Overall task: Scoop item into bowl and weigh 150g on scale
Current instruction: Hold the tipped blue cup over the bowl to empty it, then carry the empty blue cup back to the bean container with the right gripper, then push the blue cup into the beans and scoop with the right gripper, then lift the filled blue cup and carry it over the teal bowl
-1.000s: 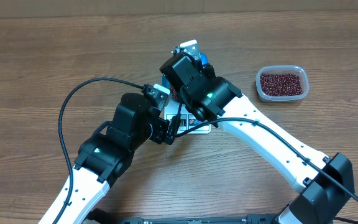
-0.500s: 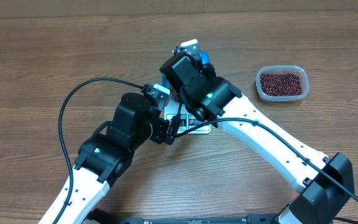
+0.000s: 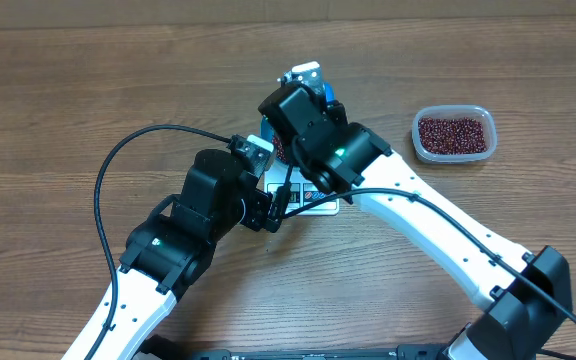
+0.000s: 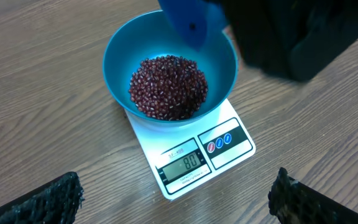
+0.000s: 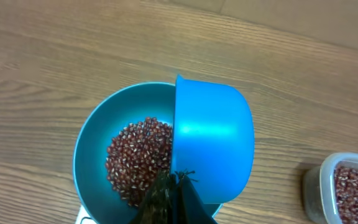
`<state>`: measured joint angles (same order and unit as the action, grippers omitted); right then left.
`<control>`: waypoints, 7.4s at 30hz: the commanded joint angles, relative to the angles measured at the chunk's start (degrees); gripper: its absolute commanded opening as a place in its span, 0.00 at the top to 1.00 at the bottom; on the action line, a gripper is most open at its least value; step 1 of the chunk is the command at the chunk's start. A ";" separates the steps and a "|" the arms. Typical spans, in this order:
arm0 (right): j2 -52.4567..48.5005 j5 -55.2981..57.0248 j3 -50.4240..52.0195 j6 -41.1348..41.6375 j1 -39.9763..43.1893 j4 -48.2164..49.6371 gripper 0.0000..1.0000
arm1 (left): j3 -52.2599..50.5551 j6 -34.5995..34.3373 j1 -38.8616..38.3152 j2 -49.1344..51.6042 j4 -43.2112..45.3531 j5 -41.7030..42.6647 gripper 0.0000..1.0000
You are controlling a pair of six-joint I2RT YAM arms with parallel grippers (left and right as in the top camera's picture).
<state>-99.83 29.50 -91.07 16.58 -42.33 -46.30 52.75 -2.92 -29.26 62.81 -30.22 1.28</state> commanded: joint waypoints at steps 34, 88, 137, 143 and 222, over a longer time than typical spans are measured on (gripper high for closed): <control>4.57 5.09 3.69 1.25 31.80 -10.84 0.96 | -0.55 -0.52 -0.02 0.20 0.04 0.02 0.00; -4.61 -22.69 14.19 -7.67 34.01 2.40 0.96 | -0.55 -0.52 -0.02 0.20 0.04 0.02 0.01; -4.55 -64.15 14.08 -9.44 65.53 -0.24 0.96 | -0.55 -0.52 -0.02 0.20 0.04 0.02 0.00; -4.55 -65.81 14.08 -9.66 66.86 -0.04 0.96 | -0.55 -0.52 -0.02 0.20 0.04 0.02 0.01; 7.48 -55.67 14.08 0.31 25.62 23.30 0.96 | -0.55 -0.52 -0.02 0.20 0.04 0.02 0.01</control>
<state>-94.35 -36.80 -76.82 18.96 -14.13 -23.57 52.75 -2.92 -29.26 62.81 -30.22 1.28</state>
